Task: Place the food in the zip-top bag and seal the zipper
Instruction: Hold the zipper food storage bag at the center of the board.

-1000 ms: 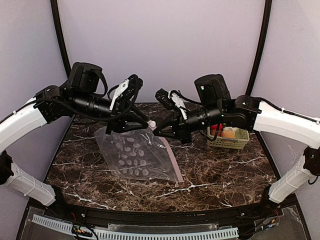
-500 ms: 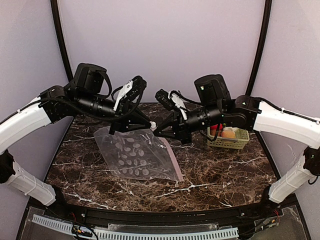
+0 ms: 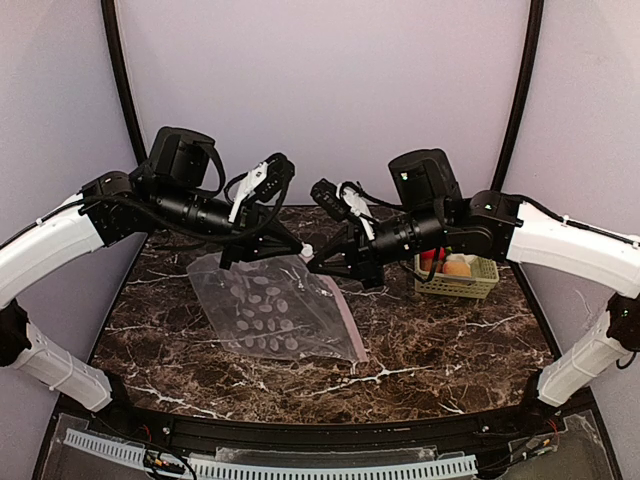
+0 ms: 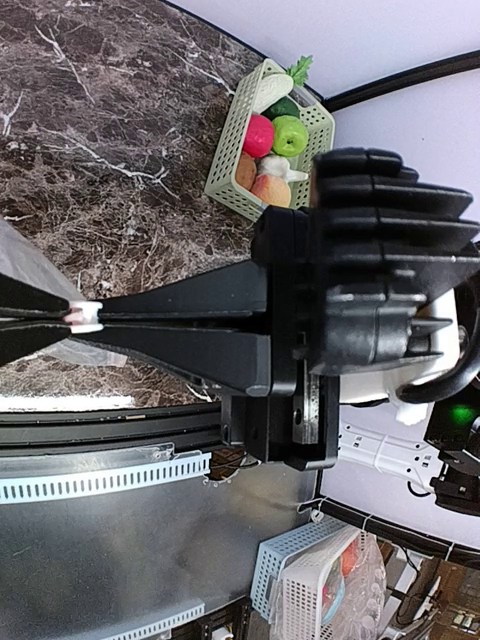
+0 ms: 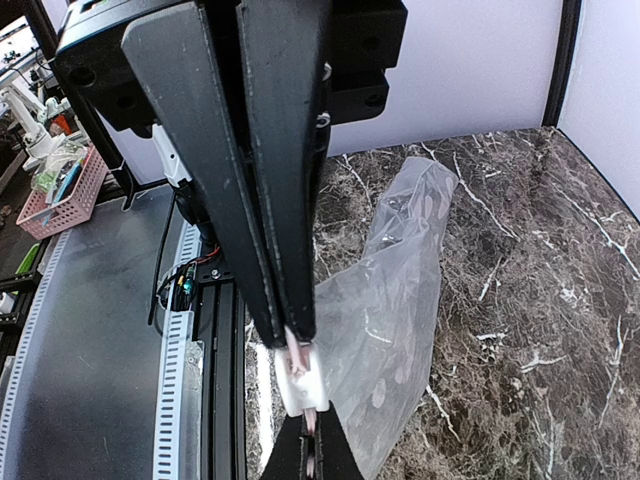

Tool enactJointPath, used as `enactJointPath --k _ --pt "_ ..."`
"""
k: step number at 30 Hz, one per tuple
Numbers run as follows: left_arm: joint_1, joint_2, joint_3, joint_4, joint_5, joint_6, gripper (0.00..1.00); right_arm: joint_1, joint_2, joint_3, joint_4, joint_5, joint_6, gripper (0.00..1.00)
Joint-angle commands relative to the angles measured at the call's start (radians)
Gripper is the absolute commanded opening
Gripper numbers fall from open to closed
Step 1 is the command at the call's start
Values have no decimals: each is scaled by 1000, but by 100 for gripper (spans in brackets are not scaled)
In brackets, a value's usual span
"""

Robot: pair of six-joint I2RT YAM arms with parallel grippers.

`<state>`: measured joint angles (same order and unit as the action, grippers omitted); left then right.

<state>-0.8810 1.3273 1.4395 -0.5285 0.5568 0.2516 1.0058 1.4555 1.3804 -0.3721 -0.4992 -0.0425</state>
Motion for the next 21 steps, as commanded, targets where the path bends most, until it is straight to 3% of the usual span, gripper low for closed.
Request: enactJointPath --k 1,2,7,10,15,21 --pt "-1 -5 -2 -21 30 17 1 -4 -20 9 34 8 16 0" --pt "-1 -5 -5 -18 34 19 1 -4 -24 3 41 16 22 1" --pt "0 7 -8 18 54 45 1 -9 -78 -74 121 65 43 43" --pt "2 -1 -39 82 64 57 1 -16 -128 -142 212 91 88 56" --pt "19 -57 -134 176 112 35 1 -14 -167 -185 297 88 108 57" --pt "25 -144 -245 269 102 11 1 23 -135 -126 274 75 80 55"
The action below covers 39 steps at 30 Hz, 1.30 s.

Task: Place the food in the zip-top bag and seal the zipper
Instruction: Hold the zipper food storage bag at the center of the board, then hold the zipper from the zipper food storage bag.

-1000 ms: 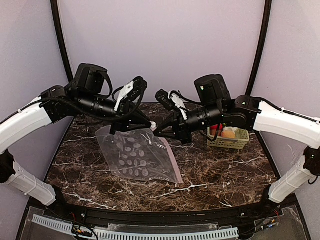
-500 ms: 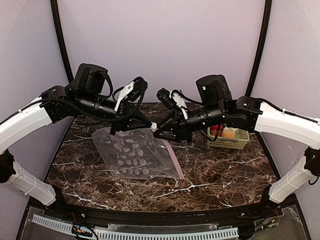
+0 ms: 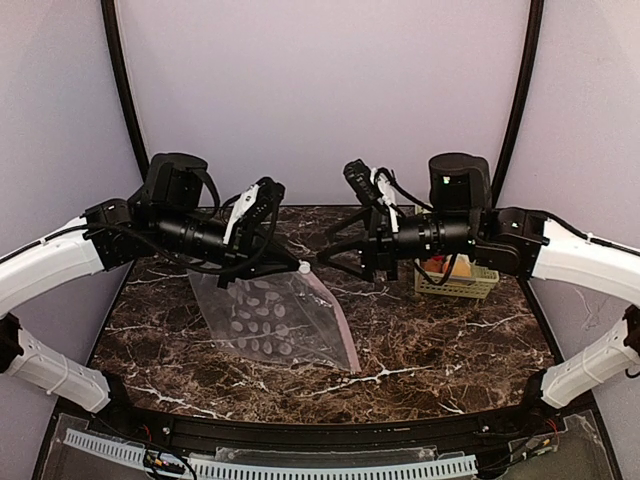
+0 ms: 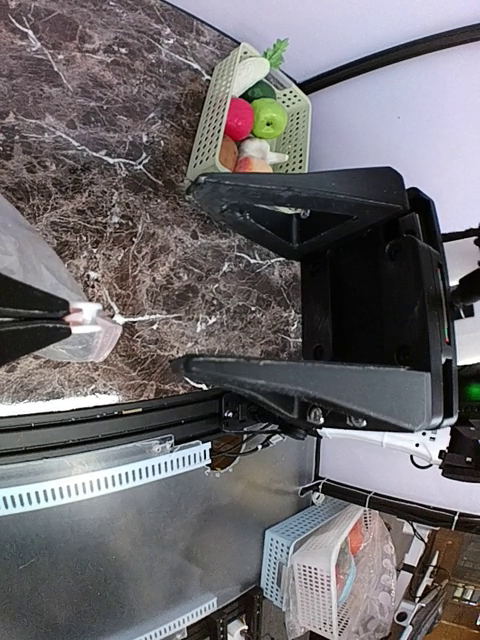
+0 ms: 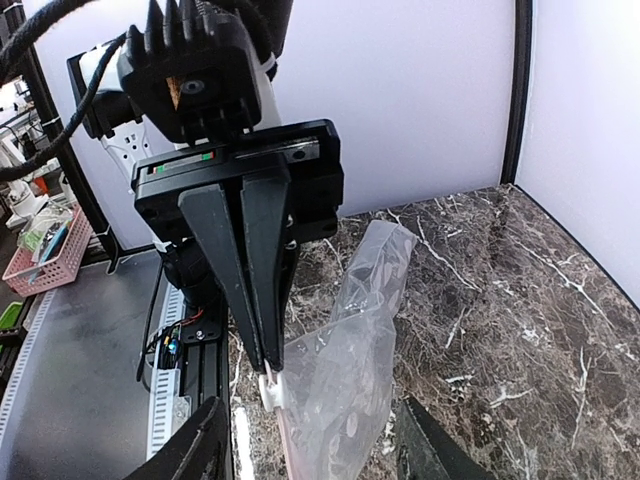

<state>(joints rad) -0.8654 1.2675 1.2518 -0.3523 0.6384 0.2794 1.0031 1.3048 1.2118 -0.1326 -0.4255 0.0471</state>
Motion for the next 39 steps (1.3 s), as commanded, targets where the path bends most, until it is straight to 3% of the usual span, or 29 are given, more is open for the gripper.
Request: enactJointPath --k 1,39 --pt "11 -90 -65 107 20 -24 1 40 24 56 24 10 -23 53" --pt "12 -91 -83 128 53 -46 1 83 78 61 57 -20 -14 26"
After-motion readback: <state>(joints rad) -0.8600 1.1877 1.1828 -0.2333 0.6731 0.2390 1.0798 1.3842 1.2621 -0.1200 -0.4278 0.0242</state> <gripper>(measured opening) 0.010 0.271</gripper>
